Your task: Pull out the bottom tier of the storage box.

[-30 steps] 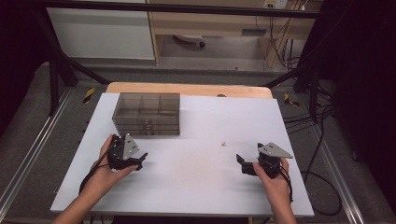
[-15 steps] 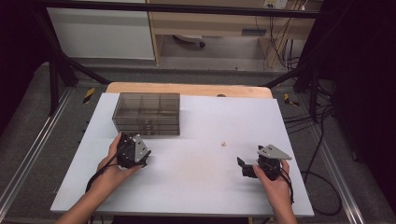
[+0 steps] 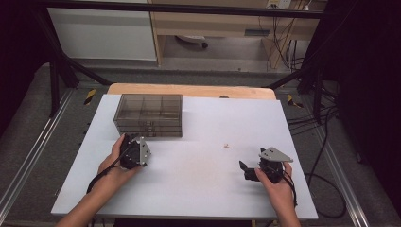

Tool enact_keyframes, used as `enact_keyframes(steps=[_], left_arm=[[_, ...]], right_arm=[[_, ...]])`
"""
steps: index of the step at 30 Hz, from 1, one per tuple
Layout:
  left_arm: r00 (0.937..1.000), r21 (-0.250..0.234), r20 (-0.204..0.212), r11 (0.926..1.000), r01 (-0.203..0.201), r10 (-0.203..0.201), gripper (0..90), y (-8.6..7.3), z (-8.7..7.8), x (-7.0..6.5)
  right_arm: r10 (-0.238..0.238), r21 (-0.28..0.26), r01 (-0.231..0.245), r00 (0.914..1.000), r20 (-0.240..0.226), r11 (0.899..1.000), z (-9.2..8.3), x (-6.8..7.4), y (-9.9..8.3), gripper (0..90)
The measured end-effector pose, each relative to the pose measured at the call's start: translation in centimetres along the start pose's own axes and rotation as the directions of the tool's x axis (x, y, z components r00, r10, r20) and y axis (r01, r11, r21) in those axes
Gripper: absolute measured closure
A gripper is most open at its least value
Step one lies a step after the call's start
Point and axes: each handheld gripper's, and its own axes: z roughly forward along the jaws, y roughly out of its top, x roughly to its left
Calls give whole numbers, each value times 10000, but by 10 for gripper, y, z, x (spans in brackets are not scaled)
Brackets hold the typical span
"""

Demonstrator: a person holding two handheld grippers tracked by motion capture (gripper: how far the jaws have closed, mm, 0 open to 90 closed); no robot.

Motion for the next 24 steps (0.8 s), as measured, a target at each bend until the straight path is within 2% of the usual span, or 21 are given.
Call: enact_keyframes(steps=[2,4,7,10,15,17,21,24], left_arm=[[9994,90,-294,9998,-173,175,223,0,0,1],[9980,12,-615,9998,-175,175,228,-1,0,3],[9979,2,-644,9999,-107,107,230,-1,1,4],[9959,157,-756,9987,-487,498,235,0,2,3],[9944,316,-751,9969,-724,746,244,0,4,1],[9917,363,-876,9952,-909,938,249,0,4,0],[9893,376,-1039,9943,-994,1028,282,1,4,-1],[9823,346,-1256,9901,-1358,1391,302,1,4,-2]], right_arm=[[-93,89,93,10000,-22,9999,1,1,-1,47],[-53,32,53,10000,-11,10000,1,0,0,47],[1,28,-1,10000,2,10000,1,0,0,48],[-44,-14,43,10000,-21,10000,0,0,0,48],[-45,-61,45,10000,6,10000,0,-1,0,48],[-20,-61,20,10000,12,10000,0,-1,0,49],[6,-56,-6,10000,12,10000,0,-1,0,49],[8,-36,-8,10000,-7,10000,0,-1,0,49]])
